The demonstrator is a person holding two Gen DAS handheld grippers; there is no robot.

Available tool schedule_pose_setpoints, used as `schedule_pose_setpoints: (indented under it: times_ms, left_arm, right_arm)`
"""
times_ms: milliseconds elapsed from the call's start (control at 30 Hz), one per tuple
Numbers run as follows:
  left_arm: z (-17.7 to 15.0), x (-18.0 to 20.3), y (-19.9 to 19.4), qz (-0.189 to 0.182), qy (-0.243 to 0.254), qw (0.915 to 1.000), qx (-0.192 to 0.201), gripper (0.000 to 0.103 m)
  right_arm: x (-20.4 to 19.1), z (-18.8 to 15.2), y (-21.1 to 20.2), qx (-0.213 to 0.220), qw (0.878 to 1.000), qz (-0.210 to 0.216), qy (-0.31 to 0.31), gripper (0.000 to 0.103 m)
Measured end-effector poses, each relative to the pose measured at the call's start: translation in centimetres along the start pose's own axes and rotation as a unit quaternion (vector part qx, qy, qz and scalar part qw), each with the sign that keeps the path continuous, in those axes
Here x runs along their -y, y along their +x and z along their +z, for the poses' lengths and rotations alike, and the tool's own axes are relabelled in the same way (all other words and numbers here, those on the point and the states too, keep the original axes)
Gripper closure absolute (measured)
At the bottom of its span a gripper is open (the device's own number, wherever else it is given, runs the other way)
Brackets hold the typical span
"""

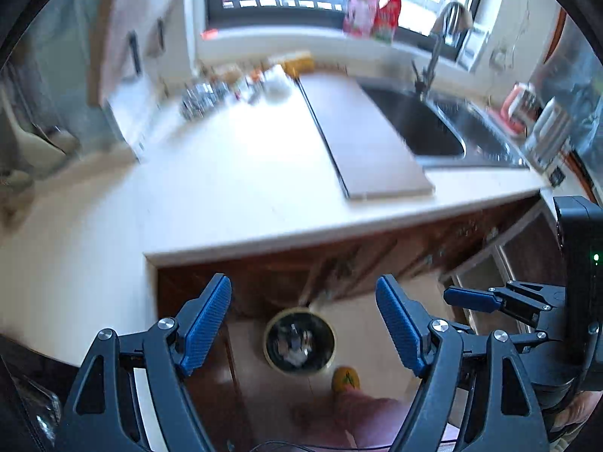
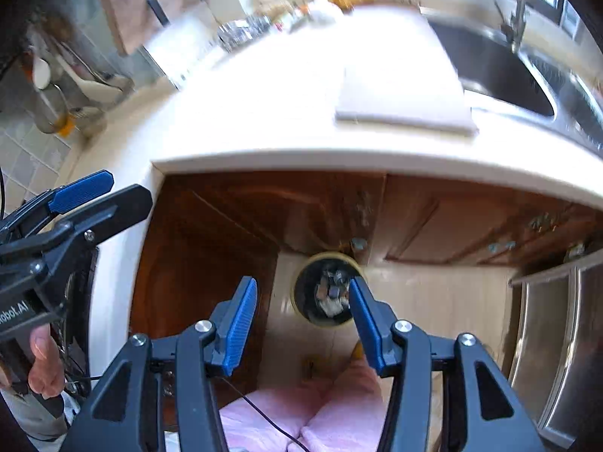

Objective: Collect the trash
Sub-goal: 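Raise both tools back over the remaining counter trash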

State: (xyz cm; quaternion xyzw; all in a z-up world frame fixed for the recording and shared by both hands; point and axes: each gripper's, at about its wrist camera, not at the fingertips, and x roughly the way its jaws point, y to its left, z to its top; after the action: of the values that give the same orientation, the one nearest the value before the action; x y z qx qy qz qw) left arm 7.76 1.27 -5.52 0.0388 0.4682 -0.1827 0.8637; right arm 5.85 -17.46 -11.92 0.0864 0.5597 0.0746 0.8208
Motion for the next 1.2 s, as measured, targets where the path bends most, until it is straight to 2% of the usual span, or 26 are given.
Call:
schedule_pose_setpoints:
  times_ms: [300, 367, 600, 767, 1000, 1200]
  left_arm:
    - [3.7, -1.6, -4.2, 0.047, 0.015, 0.9971, 0.058, 0.025]
    - [4.8, -2.0, -4.3, 0.056, 0.016, 0.9964, 0.062, 0.025]
    - [10.3, -2.8, -2.2, 0.097, 0.016, 0.9919, 0.08, 0.025]
    - [16.0, -3.8, 1.3, 0.117, 0.002, 0.9902, 0.076, 0.025]
    - [24.4, -6.1, 10.3, 0.159, -0.011, 0.9864, 0.039, 0.025]
    - [27.5, -9.8, 17.9, 0.16, -0.044, 0.986, -0.017, 0.025]
  right_arm:
    - [-1.4, 5.2, -5.2, 0.068, 0.997, 0.017, -0.021, 0.05]
    - [-1.6, 6.6, -6.2, 0.08, 0.996, 0.019, -0.026, 0.042]
    - [-1.0, 13.8, -7.1, 0.105, 0.993, 0.035, -0.046, 0.041]
    - [0.5, 20.2, -5.6, 0.108, 0.991, 0.039, -0.066, 0.041]
    - [2.9, 29.9, -0.8, 0.09, 0.992, 0.053, -0.077, 0.041]
    - [5.1, 36.6, 5.4, 0.059, 0.994, 0.063, -0.071, 0.041]
